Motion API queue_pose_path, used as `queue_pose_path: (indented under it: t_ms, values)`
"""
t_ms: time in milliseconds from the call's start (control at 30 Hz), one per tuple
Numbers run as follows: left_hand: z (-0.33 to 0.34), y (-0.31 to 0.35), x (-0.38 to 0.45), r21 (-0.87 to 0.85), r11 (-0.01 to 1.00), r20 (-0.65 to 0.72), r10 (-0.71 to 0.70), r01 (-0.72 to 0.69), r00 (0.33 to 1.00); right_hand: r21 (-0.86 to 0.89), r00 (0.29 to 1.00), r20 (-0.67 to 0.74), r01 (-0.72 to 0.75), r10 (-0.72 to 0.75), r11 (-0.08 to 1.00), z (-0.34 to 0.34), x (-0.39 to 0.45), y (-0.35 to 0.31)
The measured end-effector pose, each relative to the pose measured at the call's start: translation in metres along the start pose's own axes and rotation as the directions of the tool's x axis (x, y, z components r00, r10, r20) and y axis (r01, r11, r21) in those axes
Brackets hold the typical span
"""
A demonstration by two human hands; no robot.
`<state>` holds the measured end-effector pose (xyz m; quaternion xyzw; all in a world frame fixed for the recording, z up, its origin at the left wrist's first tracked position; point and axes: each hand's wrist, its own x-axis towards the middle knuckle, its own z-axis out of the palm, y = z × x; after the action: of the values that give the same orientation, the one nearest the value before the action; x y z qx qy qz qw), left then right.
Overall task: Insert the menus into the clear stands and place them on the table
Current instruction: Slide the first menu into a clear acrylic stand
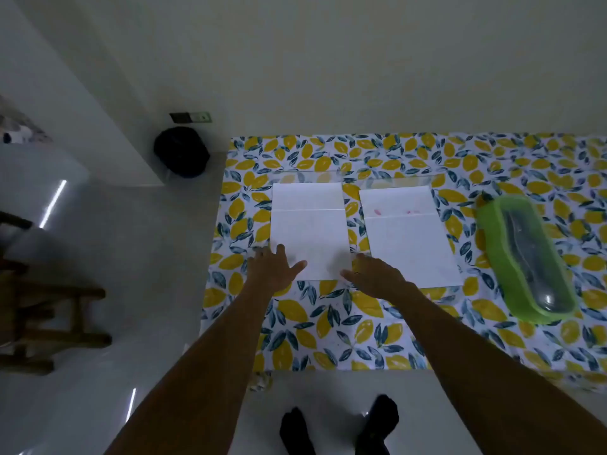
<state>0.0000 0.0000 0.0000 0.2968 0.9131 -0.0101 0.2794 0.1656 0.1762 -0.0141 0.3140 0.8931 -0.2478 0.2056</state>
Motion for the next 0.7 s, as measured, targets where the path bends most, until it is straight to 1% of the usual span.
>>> queue_pose_path:
  t_ms: [200,267,433,500,567,633,700]
  values:
    - [0.017,-0.006,0.008,-0.213,0.977,0.06,0.011,0.003,0.998,-0.013,0.997,-0.07,-0.024,0.023,1.0,0.016,-0.001,-0.009]
    - [0.021,-0.007,0.011,-0.228,0.974,0.055,0.003,0.01,0.998,-0.002,0.996,-0.083,-0.035,0.035,0.999,0.015,0.0,-0.011]
    - [0.029,-0.001,0.014,-0.284,0.958,-0.013,-0.05,0.044,0.999,0.058,0.995,-0.09,-0.039,0.044,0.998,0.022,-0.001,-0.016]
    - [0.032,0.0,0.014,-0.305,0.951,-0.04,-0.067,0.052,0.997,0.134,0.993,-0.103,-0.05,0.065,0.99,0.025,-0.002,-0.02]
    - [0.033,-0.002,0.015,-0.409,0.91,-0.054,-0.096,0.066,0.994,0.269,0.986,-0.116,-0.082,0.117,0.96,0.026,-0.001,-0.022]
    - [0.032,-0.004,0.013,-0.573,0.813,-0.059,-0.166,0.103,0.984,0.396,0.976,-0.129,-0.112,0.176,0.911,0.024,-0.002,-0.022]
    - [0.032,-0.006,0.009,-0.677,0.726,-0.063,-0.215,0.117,0.975,0.478,0.961,-0.161,-0.122,0.223,0.87,0.023,-0.005,-0.016]
